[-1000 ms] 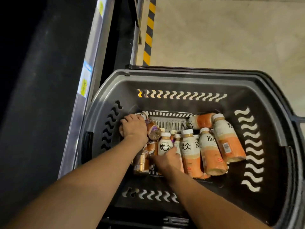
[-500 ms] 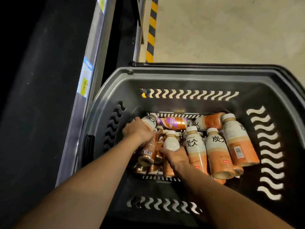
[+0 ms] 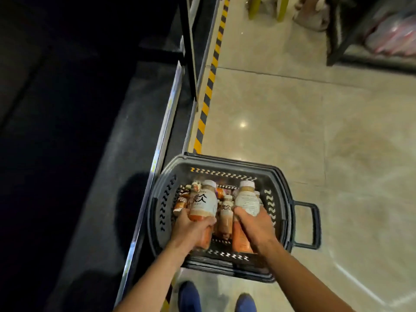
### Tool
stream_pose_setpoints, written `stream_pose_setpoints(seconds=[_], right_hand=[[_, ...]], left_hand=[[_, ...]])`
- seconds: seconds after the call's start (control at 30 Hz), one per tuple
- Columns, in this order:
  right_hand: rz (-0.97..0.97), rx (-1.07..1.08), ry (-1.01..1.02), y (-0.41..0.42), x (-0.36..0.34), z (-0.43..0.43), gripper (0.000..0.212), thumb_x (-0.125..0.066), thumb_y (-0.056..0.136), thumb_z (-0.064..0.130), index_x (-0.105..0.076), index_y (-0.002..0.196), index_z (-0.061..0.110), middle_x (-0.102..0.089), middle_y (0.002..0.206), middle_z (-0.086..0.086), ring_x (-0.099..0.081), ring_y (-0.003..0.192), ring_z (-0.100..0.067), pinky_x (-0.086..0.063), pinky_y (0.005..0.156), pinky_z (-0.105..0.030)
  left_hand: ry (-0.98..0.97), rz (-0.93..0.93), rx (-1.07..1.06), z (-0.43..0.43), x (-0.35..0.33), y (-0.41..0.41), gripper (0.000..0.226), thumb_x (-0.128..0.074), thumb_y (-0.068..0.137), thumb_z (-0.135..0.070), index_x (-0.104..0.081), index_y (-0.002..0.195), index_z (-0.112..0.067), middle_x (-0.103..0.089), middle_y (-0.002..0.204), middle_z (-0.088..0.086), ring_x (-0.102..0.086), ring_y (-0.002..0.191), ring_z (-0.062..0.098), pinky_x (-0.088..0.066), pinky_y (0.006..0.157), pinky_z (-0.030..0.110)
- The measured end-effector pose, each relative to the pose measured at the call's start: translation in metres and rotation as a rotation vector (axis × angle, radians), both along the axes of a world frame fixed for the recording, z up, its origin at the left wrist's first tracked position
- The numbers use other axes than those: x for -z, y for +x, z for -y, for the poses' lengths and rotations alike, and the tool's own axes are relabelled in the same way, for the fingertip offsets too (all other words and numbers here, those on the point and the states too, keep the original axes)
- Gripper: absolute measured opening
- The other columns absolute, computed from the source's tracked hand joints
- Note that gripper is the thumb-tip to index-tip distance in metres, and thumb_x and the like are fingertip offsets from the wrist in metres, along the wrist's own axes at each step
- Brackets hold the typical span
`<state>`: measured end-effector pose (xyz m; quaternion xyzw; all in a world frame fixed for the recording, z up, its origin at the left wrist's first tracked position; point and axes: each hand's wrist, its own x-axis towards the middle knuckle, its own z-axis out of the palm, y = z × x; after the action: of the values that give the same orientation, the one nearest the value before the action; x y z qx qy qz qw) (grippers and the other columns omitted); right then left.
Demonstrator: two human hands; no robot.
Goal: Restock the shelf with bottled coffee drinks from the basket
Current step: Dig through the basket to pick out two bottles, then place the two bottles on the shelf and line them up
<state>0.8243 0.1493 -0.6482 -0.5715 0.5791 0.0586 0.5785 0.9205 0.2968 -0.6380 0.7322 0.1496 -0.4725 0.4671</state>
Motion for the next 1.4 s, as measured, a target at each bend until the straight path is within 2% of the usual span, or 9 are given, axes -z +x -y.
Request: stream_pose_setpoints(seconds=[0.1, 0.2, 0.27, 0.47, 0.57, 0.7, 0.93, 1.07, 1.4], right_hand=[[0.054, -0.022, -0.029, -0.015, -0.104, 0.009, 0.038, -0.075, 0.065, 0.051, -0.064, 0.094, 0.028, -0.073, 0.09, 0.003, -0.071, 0.083, -0.017, -0.058, 0.084, -0.044], [0.144, -0.046, -0.107, -0.033, -0.218, 0.014, 0.013, -0.075, 0.079, 0.033, -0.064, 0.086, 0.03, -0.073, 0.085, 0.005, -0.071, 0.08, -0.017, -0.058, 0.084, -0.046], [0.216, -0.044, -0.126, -0.041, -0.286, 0.015, 0.021, -0.076, 0.078, 0.037, -0.065, 0.095, 0.03, -0.074, 0.092, 0.003, -0.072, 0.083, -0.018, -0.059, 0.082, -0.046], [0.436, -0.024, -0.162, -0.071, -0.442, 0.01, 0.028, -0.074, 0.081, 0.034, -0.063, 0.105, 0.026, -0.074, 0.093, -0.001, -0.073, 0.082, -0.02, -0.061, 0.072, -0.039], [0.505, -0.055, -0.198, -0.09, -0.498, 0.003, 0.028, -0.075, 0.081, 0.035, -0.064, 0.105, 0.025, -0.074, 0.093, -0.003, -0.073, 0.082, -0.023, -0.061, 0.073, -0.042], [0.625, -0.137, -0.224, -0.115, -0.548, -0.015, 0.027, -0.075, 0.081, 0.034, -0.064, 0.105, 0.029, -0.075, 0.094, 0.002, -0.073, 0.082, -0.016, -0.061, 0.071, -0.037], [0.804, -0.487, -0.162, -0.129, -0.6, -0.08, 0.036, -0.079, 0.075, 0.037, -0.065, 0.104, 0.021, -0.074, 0.091, -0.004, -0.072, 0.08, -0.021, -0.056, 0.064, -0.03], [0.892, -0.725, -0.089, -0.133, -0.627, -0.139, 0.048, -0.077, 0.064, 0.048, -0.063, 0.103, 0.024, -0.073, 0.092, -0.004, -0.072, 0.083, -0.024, -0.058, 0.072, -0.042], [1.027, -1.156, 0.231, -0.189, -0.683, -0.321, 0.05, -0.078, 0.061, 0.046, -0.064, 0.101, 0.021, -0.068, 0.079, 0.007, -0.063, 0.066, -0.007, -0.048, 0.058, -0.024]], left_hand=[[-0.162, -0.022, -0.028, 0.012, -0.092, -0.021, 0.067, -0.083, 0.075, -0.028, -0.049, 0.132, -0.024, -0.072, 0.107, 0.005, -0.073, 0.091, 0.025, -0.058, 0.073, 0.04], [-0.235, 0.013, -0.108, 0.021, -0.192, -0.04, 0.084, -0.088, 0.059, -0.047, -0.052, 0.133, -0.027, -0.073, 0.109, 0.008, -0.073, 0.093, 0.029, -0.06, 0.08, 0.051], [-0.303, 0.049, -0.185, 0.028, -0.255, -0.051, 0.078, -0.087, 0.055, -0.05, -0.057, 0.124, -0.029, -0.074, 0.106, 0.008, -0.073, 0.093, 0.031, -0.059, 0.082, 0.053], [-0.51, 0.17, -0.247, 0.026, -0.413, -0.088, 0.063, -0.086, 0.06, -0.034, -0.062, 0.116, -0.02, -0.076, 0.091, 0.013, -0.074, 0.08, 0.032, -0.06, 0.071, 0.046], [-0.565, 0.231, -0.177, 0.005, -0.466, -0.115, 0.068, -0.086, 0.064, -0.036, -0.058, 0.125, -0.026, -0.075, 0.104, 0.008, -0.073, 0.093, 0.031, -0.06, 0.077, 0.048], [-0.597, 0.362, -0.149, -0.032, -0.513, -0.152, 0.066, -0.086, 0.066, -0.047, -0.056, 0.124, -0.036, -0.073, 0.111, 0.001, -0.072, 0.1, 0.024, -0.057, 0.088, 0.051], [-0.624, 0.633, -0.433, -0.102, -0.57, -0.221, 0.051, -0.086, 0.067, -0.041, -0.063, 0.112, -0.04, -0.073, 0.108, -0.002, -0.072, 0.099, 0.02, -0.058, 0.079, 0.041], [-0.572, 0.797, -0.621, -0.159, -0.598, -0.262, 0.057, -0.087, 0.06, -0.044, -0.063, 0.111, -0.037, -0.073, 0.107, 0.003, -0.071, 0.101, 0.028, -0.055, 0.09, 0.053], [-0.4, 1.132, -1.074, -0.319, -0.655, -0.388, 0.054, -0.084, 0.056, -0.04, -0.066, 0.106, -0.036, -0.073, 0.1, 0.013, -0.07, 0.089, 0.041, -0.055, 0.082, 0.063]])
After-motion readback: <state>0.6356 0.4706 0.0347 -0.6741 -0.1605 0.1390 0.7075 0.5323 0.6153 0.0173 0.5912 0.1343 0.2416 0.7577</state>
